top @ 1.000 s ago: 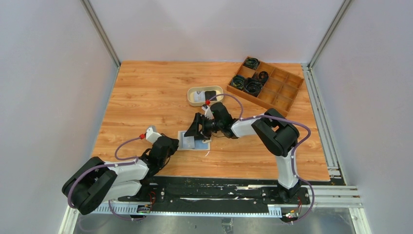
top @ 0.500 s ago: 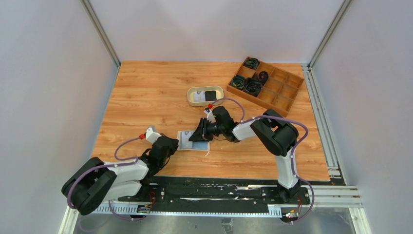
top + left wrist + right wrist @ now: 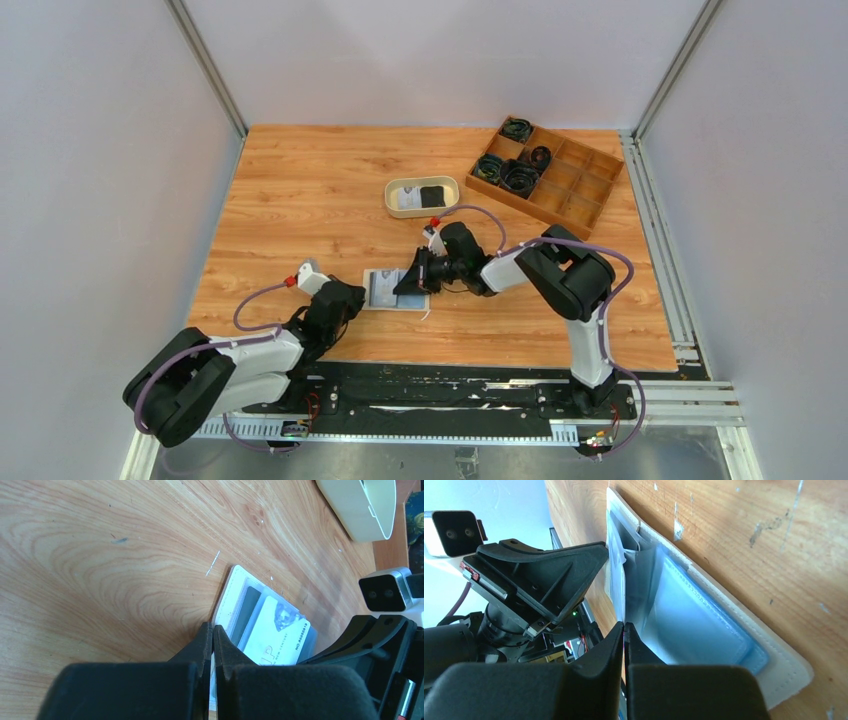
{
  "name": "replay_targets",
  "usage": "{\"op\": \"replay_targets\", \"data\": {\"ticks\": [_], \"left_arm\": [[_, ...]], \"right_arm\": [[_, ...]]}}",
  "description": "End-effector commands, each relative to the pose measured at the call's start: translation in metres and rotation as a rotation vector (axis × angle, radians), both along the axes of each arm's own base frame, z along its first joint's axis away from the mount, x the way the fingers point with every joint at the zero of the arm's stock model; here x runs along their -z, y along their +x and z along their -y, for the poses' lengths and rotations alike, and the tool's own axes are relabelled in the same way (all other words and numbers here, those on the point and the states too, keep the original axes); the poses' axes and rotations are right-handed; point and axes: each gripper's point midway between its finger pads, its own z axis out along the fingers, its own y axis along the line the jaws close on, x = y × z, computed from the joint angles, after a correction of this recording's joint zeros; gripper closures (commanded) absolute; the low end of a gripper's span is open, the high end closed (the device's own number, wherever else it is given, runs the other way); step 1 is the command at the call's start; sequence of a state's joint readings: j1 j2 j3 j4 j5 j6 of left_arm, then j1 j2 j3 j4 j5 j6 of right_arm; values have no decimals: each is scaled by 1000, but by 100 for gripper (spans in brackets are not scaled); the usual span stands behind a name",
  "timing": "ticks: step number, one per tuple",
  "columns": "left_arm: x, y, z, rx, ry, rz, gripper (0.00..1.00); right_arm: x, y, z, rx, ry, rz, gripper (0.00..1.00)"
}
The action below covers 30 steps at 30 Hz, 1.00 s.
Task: Take the credit cards out of the card holder
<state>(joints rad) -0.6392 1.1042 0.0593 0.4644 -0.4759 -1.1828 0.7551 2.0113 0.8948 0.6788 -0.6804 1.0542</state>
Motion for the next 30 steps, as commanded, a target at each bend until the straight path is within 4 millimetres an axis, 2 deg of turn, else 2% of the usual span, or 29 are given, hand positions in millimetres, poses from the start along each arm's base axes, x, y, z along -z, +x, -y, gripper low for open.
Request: {"op": "replay_targets", "data": {"ticks": [1,8,12,17,20,23,29,30], "left_arm": [[38,-26,-27,-10,151,-124,100],[38,-26,-27,-7,153,-125,100],[37,-26,-27,-8,152,-123,100],[37,-25,-27,-9,158,-123,100],[35,-23,-26,-6,163,-115,100],[32,-21,-25,0,164,-107,100],[25,-19,-24,1,168,-91,100],[23,-18,-25,1,170,-85,100]], "right_arm": [[-9,-1,9,-5,17,41,100],[-7,1,30,14,-3,40,100],[-13,9,53,21,-55,60,100],[-42,32,75,1,-105,140,100],[-71,61,83,23,-128,203,100],[-95,101,87,73,-135,246,100],[-100,178,75,115,-154,242,100],[-107,191,72,126,-149,259,100]]}}
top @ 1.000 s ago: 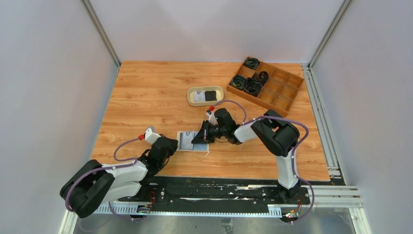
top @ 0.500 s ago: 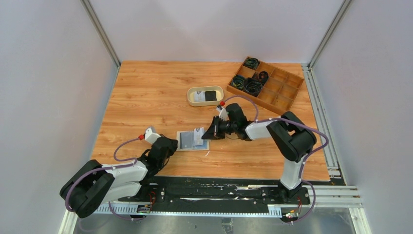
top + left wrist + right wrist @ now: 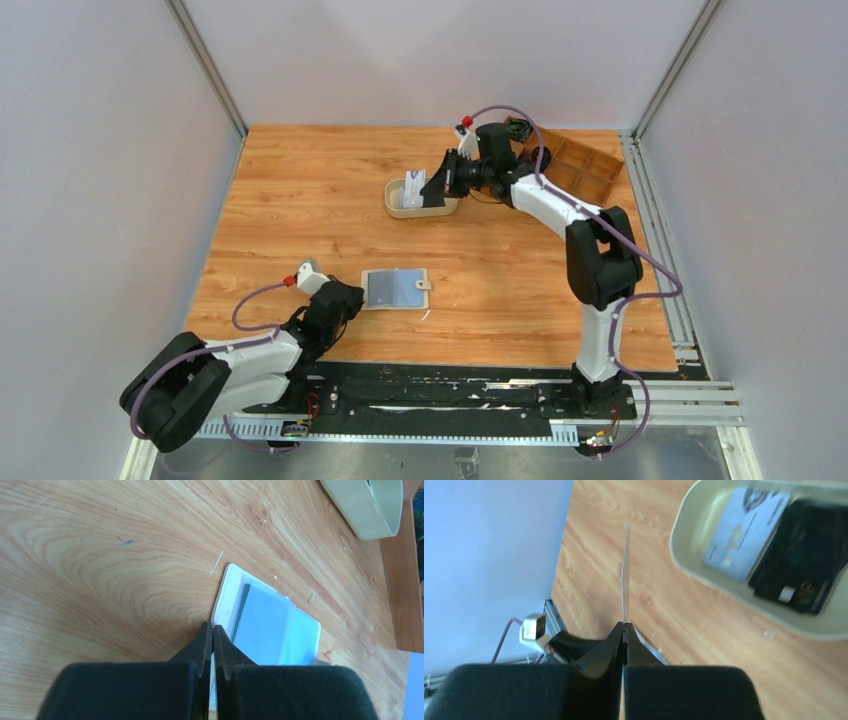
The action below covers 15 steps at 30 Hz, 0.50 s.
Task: Take the credit cards out of the card holder
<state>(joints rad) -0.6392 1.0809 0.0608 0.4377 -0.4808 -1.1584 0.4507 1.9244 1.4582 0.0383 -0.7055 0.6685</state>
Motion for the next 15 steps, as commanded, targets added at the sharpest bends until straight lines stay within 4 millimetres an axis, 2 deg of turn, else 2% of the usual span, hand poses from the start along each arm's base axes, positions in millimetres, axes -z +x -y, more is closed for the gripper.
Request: {"op": "replay_targets", "data": {"ticks": [1,2,6,11,15], "left_arm": [[21,-16,-23,-10,149,-80,100],[20,-16,-23,-11,150,-76,100],[18,-15,-25,-17,160,-71,100],[17,-15,-25,-13,164,-73,100],[20,-15,-26,-14,168,-82,100]], "right_arm": [[37,29,4,24,-85,-103,100],[33,40,1,33,-82,-87,100],[50,65,-8,42,-93,-94,100],[75,81,-18,32,-110,-102,100],[86,85,-24,20,-121,-106,100]]}}
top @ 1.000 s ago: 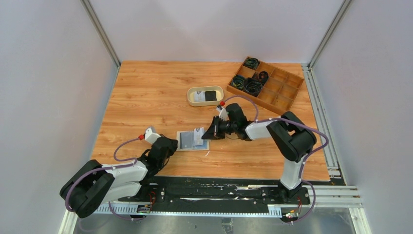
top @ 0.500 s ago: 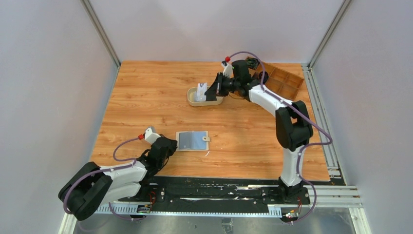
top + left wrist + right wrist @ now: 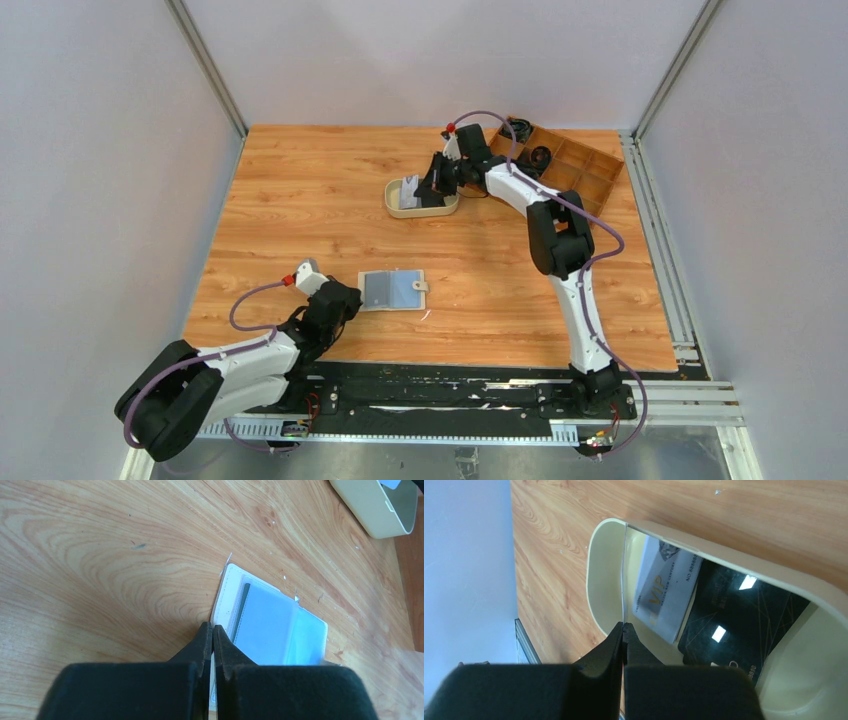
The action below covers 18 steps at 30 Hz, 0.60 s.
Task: Take the credit cards out of the card holder
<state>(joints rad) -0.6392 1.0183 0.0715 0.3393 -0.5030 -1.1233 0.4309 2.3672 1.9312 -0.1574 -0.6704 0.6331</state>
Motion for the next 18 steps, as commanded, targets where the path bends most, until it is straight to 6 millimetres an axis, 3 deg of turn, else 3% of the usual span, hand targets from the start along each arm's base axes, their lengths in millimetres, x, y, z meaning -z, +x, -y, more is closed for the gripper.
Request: {"op": "replay_targets", "data": {"ticks": [1,11,14,18], "left_arm": [[20,-12,-17,-13,112,-72,100],[21,-13,-17,-8,112,-78,100],[20,-13,-16,-5,106,-74,100],[17,-12,-13,0,95,-68,100]], "right_arm": [[7,3,-3,-18,-25,-2,100],[37,-5,-12,-52,-68,-48,100],[36,-5,-15,-63,-81,-43,77],[14,1,-12,-79,-146,39,52]]}}
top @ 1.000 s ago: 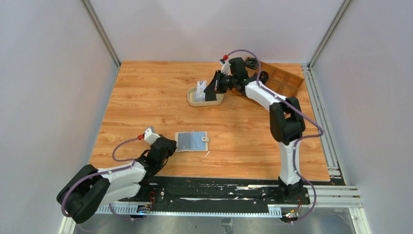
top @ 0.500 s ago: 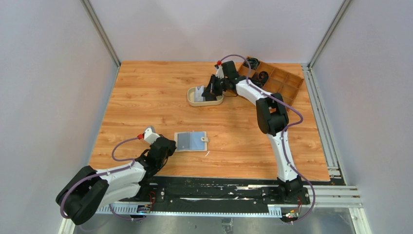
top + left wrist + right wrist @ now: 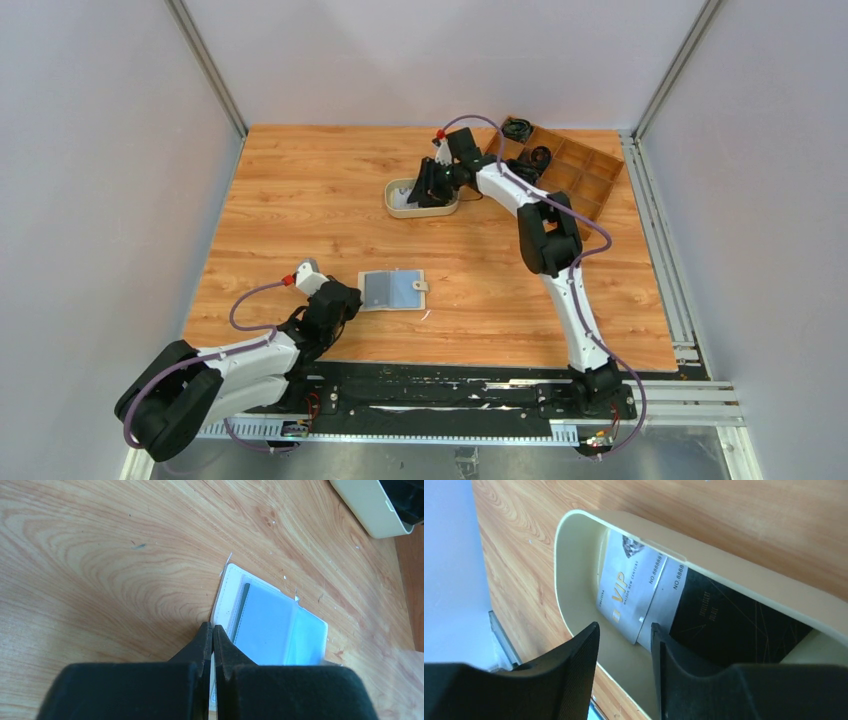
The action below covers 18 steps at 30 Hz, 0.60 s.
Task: Take the credit cards out of the card holder
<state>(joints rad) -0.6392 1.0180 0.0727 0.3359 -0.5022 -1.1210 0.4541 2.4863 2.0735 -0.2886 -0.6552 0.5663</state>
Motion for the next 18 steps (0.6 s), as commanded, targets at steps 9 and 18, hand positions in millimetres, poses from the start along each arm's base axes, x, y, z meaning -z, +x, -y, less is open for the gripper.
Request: {"op": "replay_targets", "data": {"ticks": [9,18], "left_arm": [[1,-6,2,31,20,-35,100],[-52,12,39,166,-111,97,100]], "right_arm": [[-125,-18,15,-39,-195,383,35],[-71,-147,-24,-228,-277,353,30]]}}
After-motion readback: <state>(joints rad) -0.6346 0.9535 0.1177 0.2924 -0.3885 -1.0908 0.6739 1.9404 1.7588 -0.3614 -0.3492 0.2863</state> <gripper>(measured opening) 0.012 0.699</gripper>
